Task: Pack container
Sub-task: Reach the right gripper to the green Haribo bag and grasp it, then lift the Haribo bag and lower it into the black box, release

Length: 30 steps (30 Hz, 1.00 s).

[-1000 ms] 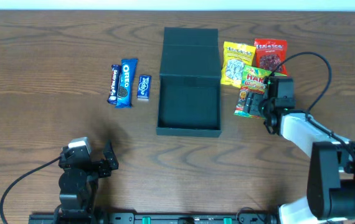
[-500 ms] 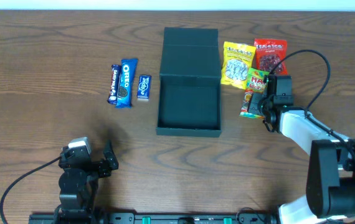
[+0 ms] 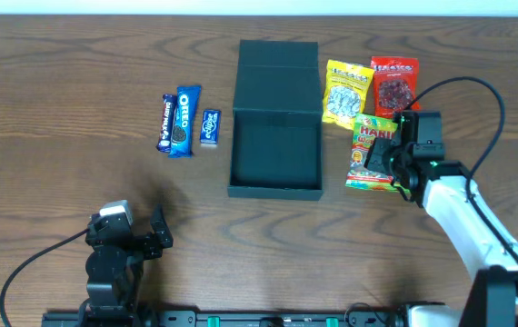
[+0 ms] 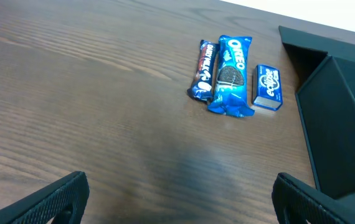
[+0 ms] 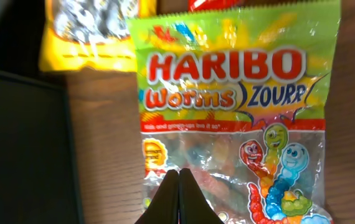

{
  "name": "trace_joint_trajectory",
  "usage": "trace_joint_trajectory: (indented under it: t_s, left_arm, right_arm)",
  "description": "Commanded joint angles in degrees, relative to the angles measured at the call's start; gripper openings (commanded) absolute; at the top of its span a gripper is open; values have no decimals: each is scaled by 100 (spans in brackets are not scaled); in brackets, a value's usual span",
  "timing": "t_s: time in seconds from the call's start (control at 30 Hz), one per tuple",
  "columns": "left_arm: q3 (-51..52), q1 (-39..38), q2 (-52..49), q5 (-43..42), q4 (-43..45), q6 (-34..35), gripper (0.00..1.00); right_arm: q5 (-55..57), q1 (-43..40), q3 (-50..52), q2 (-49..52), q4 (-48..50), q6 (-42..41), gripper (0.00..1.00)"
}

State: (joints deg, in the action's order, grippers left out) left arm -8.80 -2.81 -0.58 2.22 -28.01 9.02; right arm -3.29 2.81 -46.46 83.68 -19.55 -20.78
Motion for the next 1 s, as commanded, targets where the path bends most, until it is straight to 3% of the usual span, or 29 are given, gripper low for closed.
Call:
trace_joint_trajectory:
  t_s: [0.0,0.03,0.1,0.17,0.27,0.4,0.57,0.63,0.67,0.97]
  left_arm:
    - [103,20,31,118,11,20,95]
    - [103,20,31,116,11,20,95]
    - [103,20,31,118,11,20,95]
    - [103,20,31,118,11,20,95]
    - [103,20,31,118,11,20,95]
    - [103,20,31,118,11,20,95]
    - [103,20,31,118,11,20,95]
    - [103,20,31,118,11,20,95]
    - [103,20,31,118,11,20,95]
    - [103,20,31,116,11,20,95]
  right_arm:
    - [52,63,-57,-20,-118,-63,57]
    - [103,63,-57,11,-164,-61,73]
    - [323,61,-57,133,-216,-61,75]
    - [393,59,-57,380,-188,-68,68]
    - [396,59,-57,745,-63,-87,70]
    - [393,59,-57,1244,70,-92,57]
    - [387,61,-57,1646,39,-175,23]
    - [321,59,-57,1661,44,-177,5]
    - [313,61,-59,1661,52,-177,1]
    - [107,61,-321,1469,-470,-369,1]
